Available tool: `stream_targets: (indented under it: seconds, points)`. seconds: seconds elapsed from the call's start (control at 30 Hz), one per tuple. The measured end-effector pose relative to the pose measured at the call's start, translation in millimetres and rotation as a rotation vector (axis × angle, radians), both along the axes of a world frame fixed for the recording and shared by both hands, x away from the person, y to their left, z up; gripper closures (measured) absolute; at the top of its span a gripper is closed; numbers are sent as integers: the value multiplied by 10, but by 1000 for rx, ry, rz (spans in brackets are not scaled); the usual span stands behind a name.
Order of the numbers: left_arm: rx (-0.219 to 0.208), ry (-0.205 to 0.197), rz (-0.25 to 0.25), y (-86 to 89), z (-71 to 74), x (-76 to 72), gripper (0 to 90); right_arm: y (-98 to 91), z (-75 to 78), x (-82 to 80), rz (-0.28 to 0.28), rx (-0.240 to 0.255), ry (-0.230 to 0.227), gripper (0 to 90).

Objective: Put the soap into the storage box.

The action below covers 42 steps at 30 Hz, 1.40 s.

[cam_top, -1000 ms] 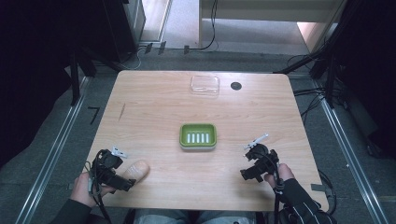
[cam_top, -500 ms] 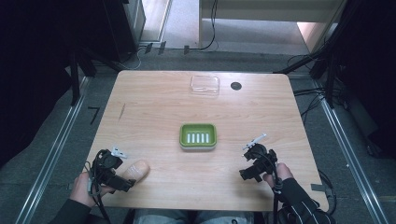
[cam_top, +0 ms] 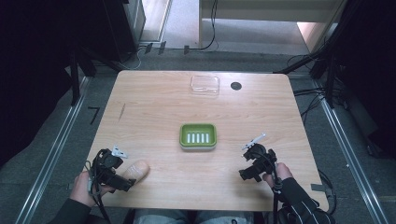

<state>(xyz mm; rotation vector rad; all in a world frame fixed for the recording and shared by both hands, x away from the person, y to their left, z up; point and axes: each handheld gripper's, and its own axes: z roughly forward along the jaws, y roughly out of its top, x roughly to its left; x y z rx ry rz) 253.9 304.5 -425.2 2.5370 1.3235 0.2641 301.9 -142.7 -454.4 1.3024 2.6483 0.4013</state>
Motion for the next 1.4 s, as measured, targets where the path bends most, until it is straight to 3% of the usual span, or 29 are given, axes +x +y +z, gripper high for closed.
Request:
stream_targets:
  seconds: [0.73, 1.4]
  points:
    - [13, -6, -29, -102, -44, 124, 15, 11, -5, 7, 5, -6, 3, 141]
    - [38, 48, -69, -254, -222, 238, 43, 17, -16, 8, 10, -5, 6, 141]
